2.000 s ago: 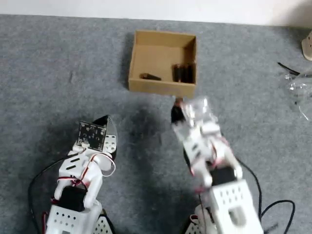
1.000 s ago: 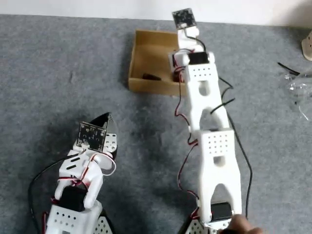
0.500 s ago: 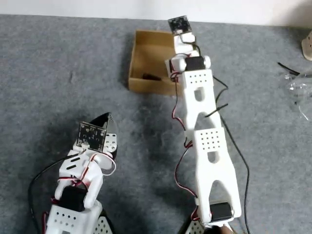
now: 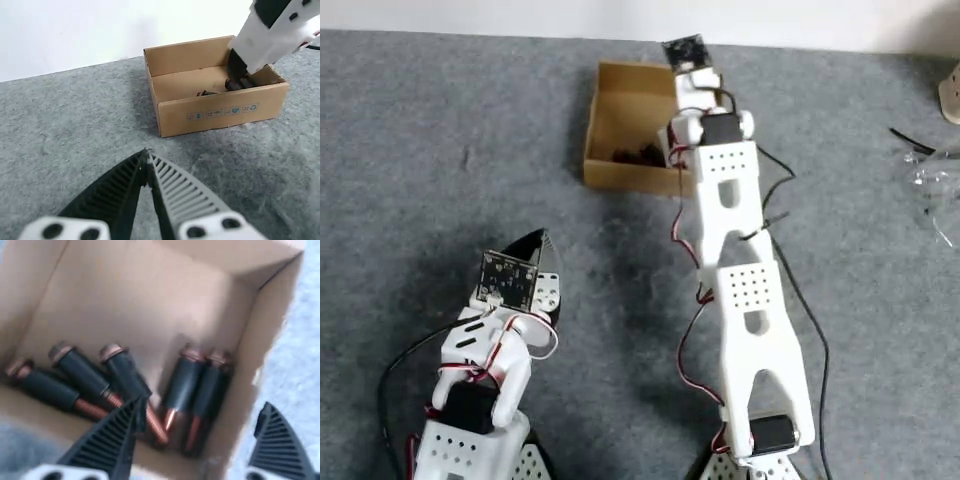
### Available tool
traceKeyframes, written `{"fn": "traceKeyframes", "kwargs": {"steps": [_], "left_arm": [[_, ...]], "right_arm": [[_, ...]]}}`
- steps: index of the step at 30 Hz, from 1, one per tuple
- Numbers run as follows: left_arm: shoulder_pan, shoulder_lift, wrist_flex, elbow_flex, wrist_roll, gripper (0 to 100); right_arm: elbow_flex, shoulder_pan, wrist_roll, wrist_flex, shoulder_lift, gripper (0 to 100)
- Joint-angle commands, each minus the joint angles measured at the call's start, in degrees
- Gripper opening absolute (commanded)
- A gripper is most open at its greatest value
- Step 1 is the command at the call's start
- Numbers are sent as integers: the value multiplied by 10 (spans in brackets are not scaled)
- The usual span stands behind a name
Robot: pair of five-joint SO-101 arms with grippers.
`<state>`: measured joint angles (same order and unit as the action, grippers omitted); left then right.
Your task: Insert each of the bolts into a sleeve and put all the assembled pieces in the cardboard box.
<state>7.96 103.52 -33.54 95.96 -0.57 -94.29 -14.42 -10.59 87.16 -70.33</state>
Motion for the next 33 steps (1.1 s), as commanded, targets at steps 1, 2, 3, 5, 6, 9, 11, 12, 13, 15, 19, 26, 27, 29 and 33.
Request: {"fn": "traceKeyframes", "kwargs": {"steps": [1,2,3,5,6,9,11,12,13,15,19,26,27,29,33], "left_arm": [[8,3,13,11,-3,11],[8,3,13,11,-3,11],[8,3,13,11,-3,11],[8,3,13,11,-3,11],[7,3,13,11,-3,11],[7,3,13,12,-3,11],[6,3,13,12,-3,11],[6,3,13,12,-3,11],[6,3,13,12,-3,11],[5,3,13,12,-3,11],[4,3,13,12,-3,11],[4,3,13,12,-3,11],[4,3,13,12,-3,11],[4,3,13,12,-3,11],[4,3,13,12,-3,11]], "right_arm": [[-80,3,5,40,91,307],[-80,3,5,51,106,307],[-80,2,5,62,121,307],[-80,1,5,82,151,307],[-80,0,5,94,166,307],[-80,-9,5,130,211,307],[-80,-16,17,140,238,307],[-80,-16,28,140,252,307],[-80,-14,41,140,264,307],[-80,-13,59,140,291,307],[-79,-22,69,140,347,307],[-77,-23,66,141,449,307],[-73,-23,66,141,465,307],[-39,-25,66,141,509,307],[98,-37,69,141,618,307]]}}
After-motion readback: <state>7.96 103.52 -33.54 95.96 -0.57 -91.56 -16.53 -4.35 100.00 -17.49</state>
